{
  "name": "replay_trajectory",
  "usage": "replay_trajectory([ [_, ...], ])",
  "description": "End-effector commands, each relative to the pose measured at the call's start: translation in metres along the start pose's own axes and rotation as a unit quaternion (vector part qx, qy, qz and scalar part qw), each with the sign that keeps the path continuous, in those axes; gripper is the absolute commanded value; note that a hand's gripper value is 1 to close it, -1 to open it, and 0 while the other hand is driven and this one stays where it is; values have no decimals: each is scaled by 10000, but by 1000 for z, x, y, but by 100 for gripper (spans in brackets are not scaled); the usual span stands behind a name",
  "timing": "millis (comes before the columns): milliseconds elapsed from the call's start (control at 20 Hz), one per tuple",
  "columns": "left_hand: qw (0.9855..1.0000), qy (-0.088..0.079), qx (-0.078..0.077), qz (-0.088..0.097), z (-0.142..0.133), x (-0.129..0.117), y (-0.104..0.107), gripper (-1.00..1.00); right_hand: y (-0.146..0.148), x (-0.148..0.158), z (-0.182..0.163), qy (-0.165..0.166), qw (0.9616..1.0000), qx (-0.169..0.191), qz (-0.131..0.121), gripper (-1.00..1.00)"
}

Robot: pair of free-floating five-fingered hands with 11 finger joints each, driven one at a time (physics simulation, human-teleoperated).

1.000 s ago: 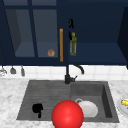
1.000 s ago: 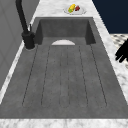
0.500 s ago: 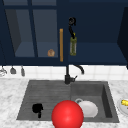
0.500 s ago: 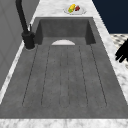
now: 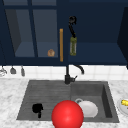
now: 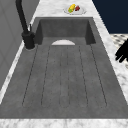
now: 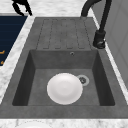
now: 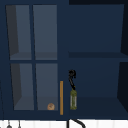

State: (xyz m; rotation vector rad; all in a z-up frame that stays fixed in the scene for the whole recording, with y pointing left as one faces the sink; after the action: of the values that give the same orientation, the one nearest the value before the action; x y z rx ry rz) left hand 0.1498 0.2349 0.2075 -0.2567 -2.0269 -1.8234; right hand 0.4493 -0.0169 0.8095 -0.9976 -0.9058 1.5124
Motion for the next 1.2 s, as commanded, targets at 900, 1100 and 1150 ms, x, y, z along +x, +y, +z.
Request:
replay_trajectory([
  [900,10000,0,0,0,0,0,0,0,8,-10,16,-118,9985,472,-270,-100],
  [1100,10000,0,0,0,0,0,0,0,14,-8,10,-85,9981,592,-172,-100],
  [1150,10000,0,0,0,0,0,0,0,15,-9,9,-83,9981,593,-173,-100],
])
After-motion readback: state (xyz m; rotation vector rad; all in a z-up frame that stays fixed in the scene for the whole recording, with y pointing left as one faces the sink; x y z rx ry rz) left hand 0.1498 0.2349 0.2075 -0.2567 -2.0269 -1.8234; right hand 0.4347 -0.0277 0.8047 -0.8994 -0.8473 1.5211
